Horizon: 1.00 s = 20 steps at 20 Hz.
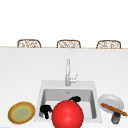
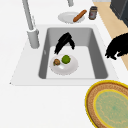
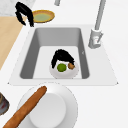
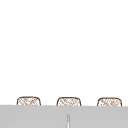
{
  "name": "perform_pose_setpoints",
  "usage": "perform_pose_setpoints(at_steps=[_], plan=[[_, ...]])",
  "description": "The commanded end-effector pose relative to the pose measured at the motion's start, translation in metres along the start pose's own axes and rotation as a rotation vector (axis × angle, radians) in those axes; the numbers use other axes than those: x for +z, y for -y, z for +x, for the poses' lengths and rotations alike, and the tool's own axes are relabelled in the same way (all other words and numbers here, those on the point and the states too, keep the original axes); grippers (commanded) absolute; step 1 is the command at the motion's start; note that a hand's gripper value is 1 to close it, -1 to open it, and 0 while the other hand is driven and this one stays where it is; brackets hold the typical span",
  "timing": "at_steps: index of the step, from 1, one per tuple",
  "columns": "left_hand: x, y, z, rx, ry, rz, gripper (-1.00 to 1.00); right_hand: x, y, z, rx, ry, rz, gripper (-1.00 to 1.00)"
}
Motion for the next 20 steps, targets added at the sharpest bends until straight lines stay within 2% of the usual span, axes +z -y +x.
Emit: perform_pose_setpoints(at_steps=[1, 7, 12, 14, 20], plan=[[0.0, 0.0, 0.0, 0.0, 0.0, 0.0, 0.0, 0.013, 0.016, -0.001, 0.018, -0.017, -0.067, -1.0], [0.0, 0.0, 0.0, 0.0, 0.0, 0.0, 0.0, 0.044, 0.039, 0.0, -0.018, -0.037, -0.045, -1.0], [0.0, 0.0, 0.0, 0.0, 0.0, 0.0, 0.0, 0.074, 0.067, 0.005, 0.002, -0.025, -0.081, -1.0], [0.0, 0.0, 0.0, 0.0, 0.0, 0.0, 0.0, 0.082, 0.073, 0.008, -0.019, 0.0, -0.078, -1.0], [0.0, 0.0, 0.0, 0.0, 0.0, 0.0, 0.0, 0.108, 0.104, 0.016, 0.032, -0.003, -0.14, -1.0]])
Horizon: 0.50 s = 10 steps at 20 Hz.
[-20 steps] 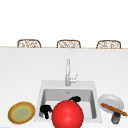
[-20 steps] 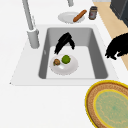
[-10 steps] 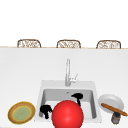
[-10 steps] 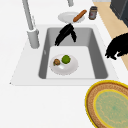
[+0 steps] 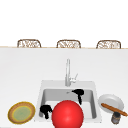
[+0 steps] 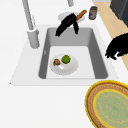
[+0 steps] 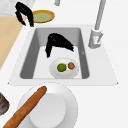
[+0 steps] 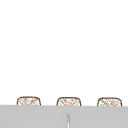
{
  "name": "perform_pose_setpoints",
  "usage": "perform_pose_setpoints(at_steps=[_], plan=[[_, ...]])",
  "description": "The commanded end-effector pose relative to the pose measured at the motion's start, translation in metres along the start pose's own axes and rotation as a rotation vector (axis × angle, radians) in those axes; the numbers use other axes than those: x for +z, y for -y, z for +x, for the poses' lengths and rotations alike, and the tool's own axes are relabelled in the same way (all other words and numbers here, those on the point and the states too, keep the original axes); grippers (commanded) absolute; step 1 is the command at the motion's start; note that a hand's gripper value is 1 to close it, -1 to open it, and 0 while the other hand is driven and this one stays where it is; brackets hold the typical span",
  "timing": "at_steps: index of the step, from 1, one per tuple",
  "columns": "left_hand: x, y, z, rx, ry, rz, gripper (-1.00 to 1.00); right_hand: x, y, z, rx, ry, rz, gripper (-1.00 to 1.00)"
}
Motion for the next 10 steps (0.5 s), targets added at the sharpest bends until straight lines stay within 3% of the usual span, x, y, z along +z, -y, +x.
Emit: perform_pose_setpoints(at_steps=[1, 10], plan=[[0.0, 0.0, 0.0, 0.0, 0.0, 0.0, 0.0, 0.016, 0.022, 0.004, 0.008, 0.006, -0.062, -1.0], [0.0, 0.0, 0.0, 0.0, 0.0, 0.0, 0.0, 0.049, 0.074, 0.004, 0.051, 0.006, -0.152, -1.0]])
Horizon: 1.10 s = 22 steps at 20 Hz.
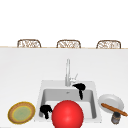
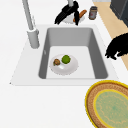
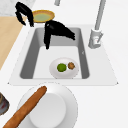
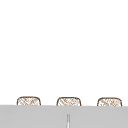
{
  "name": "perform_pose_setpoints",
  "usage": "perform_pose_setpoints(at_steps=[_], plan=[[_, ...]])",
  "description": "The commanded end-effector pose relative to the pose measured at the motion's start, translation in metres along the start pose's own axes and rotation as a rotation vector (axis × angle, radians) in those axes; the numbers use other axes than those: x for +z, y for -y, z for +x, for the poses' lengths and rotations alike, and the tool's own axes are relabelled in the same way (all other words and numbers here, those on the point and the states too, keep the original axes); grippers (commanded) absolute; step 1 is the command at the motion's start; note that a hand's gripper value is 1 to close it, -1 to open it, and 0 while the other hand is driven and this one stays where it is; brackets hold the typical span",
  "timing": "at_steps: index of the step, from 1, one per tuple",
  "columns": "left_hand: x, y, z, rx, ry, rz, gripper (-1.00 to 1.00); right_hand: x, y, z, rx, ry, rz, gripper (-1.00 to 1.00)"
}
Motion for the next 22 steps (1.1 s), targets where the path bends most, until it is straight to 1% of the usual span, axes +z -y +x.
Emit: perform_pose_setpoints(at_steps=[1, 5, 9, 11, 15, 18, 19, 20, 21, 22], plan=[[0.0, 0.0, 0.0, 0.0, 0.0, 0.0, 0.0, 0.011, 0.023, -0.003, 0.029, -0.001, -0.069, -1.0], [0.0, 0.0, 0.0, 0.0, 0.0, 0.0, 0.0, 0.022, 0.046, -0.004, 0.047, -0.004, -0.122, -1.0], [0.0, 0.0, 0.0, 0.0, 0.0, 0.0, 0.0, 0.014, 0.074, -0.007, 0.061, -0.009, -0.161, -1.0], [0.0, 0.0, 0.0, 0.0, 0.0, 0.0, 0.0, 0.015, 0.085, -0.007, 0.071, -0.011, -0.186, -1.0], [0.0, 0.0, 0.0, 0.0, 0.0, 0.0, 0.0, 0.015, 0.105, -0.008, 0.105, -0.015, -0.257, -1.0], [0.0, 0.0, 0.0, 0.0, 0.0, 0.0, 0.0, -0.003, 0.116, -0.013, 0.106, 0.0, -0.27, -1.0], [0.0, 0.0, 0.0, 0.0, 0.0, 0.0, 0.0, -0.019, 0.114, -0.013, 0.089, 0.002, -0.234, -1.0], [0.0, 0.0, 0.0, 0.0, 0.0, 0.0, 0.0, -0.029, 0.114, -0.015, 0.078, 0.005, -0.212, -1.0], [0.0, 0.0, 0.0, 0.0, 0.0, 0.0, 0.0, -0.039, 0.113, -0.016, 0.081, 0.003, -0.204, -1.0], [0.0, 0.0, 0.0, 0.0, 0.0, 0.0, 0.0, -0.046, 0.11, -0.019, 0.095, -0.003, -0.188, -1.0]])
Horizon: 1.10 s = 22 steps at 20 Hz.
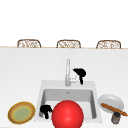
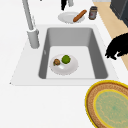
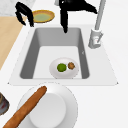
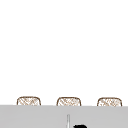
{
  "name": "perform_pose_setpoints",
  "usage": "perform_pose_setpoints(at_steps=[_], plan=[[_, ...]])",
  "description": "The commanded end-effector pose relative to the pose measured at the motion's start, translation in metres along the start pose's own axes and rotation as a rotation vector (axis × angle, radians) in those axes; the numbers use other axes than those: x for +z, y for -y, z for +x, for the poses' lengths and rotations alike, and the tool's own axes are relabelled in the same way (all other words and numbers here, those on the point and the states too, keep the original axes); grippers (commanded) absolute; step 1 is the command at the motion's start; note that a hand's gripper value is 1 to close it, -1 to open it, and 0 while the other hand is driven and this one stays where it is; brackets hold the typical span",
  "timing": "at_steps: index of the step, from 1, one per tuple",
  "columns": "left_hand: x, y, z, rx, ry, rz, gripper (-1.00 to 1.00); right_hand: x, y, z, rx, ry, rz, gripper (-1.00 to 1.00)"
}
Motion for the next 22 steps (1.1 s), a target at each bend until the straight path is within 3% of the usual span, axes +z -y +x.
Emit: perform_pose_setpoints(at_steps=[1, 4, 13, 22], plan=[[0.0, 0.0, 0.0, 0.0, 0.0, 0.0, 0.0, -0.027, -0.014, -0.006, 0.009, -0.004, 0.086, -1.0], [0.0, 0.0, 0.0, 0.0, 0.0, 0.0, 0.0, -0.044, -0.016, -0.012, 0.013, -0.008, 0.124, -1.0], [0.0, 0.0, 0.0, 0.0, 0.0, 0.0, 0.0, -0.068, -0.011, -0.016, 0.004, -0.035, 0.402, -1.0], [0.0, 0.0, 0.0, 0.0, 0.0, 0.0, 0.0, -0.111, -0.017, -0.017, -0.015, -0.086, 0.602, -1.0]])
